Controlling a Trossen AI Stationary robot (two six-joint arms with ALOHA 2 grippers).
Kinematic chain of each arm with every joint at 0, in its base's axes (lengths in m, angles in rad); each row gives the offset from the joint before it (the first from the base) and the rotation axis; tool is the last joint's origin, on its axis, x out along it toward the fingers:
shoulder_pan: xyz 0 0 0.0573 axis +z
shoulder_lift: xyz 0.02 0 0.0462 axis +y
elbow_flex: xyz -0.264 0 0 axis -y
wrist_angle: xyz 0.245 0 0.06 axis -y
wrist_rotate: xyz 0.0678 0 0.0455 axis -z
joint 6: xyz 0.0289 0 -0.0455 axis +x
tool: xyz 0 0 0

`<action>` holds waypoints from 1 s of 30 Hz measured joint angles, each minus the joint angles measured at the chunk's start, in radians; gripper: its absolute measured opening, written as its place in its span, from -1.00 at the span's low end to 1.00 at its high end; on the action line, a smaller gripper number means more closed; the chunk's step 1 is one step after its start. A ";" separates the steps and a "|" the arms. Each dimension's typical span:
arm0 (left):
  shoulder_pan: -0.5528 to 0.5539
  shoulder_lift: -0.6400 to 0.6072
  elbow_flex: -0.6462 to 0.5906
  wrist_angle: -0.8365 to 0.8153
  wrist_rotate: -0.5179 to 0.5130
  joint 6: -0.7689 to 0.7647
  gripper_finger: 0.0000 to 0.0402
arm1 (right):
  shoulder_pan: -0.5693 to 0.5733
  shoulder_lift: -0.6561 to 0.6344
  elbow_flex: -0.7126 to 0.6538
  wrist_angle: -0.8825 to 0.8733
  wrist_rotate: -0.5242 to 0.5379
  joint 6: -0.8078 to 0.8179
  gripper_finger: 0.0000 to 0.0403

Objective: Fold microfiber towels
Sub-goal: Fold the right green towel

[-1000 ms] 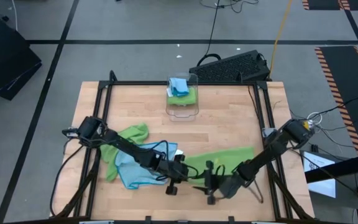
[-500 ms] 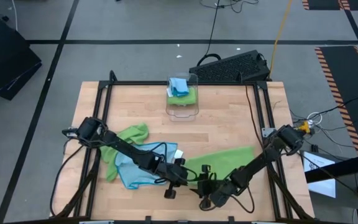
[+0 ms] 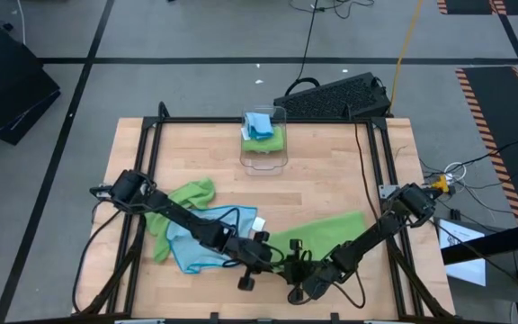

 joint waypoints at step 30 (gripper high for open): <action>-0.214 0.047 -0.002 -0.141 -0.687 0.010 0.62 | 0.041 -0.083 0.000 -0.066 -0.028 -0.005 -0.99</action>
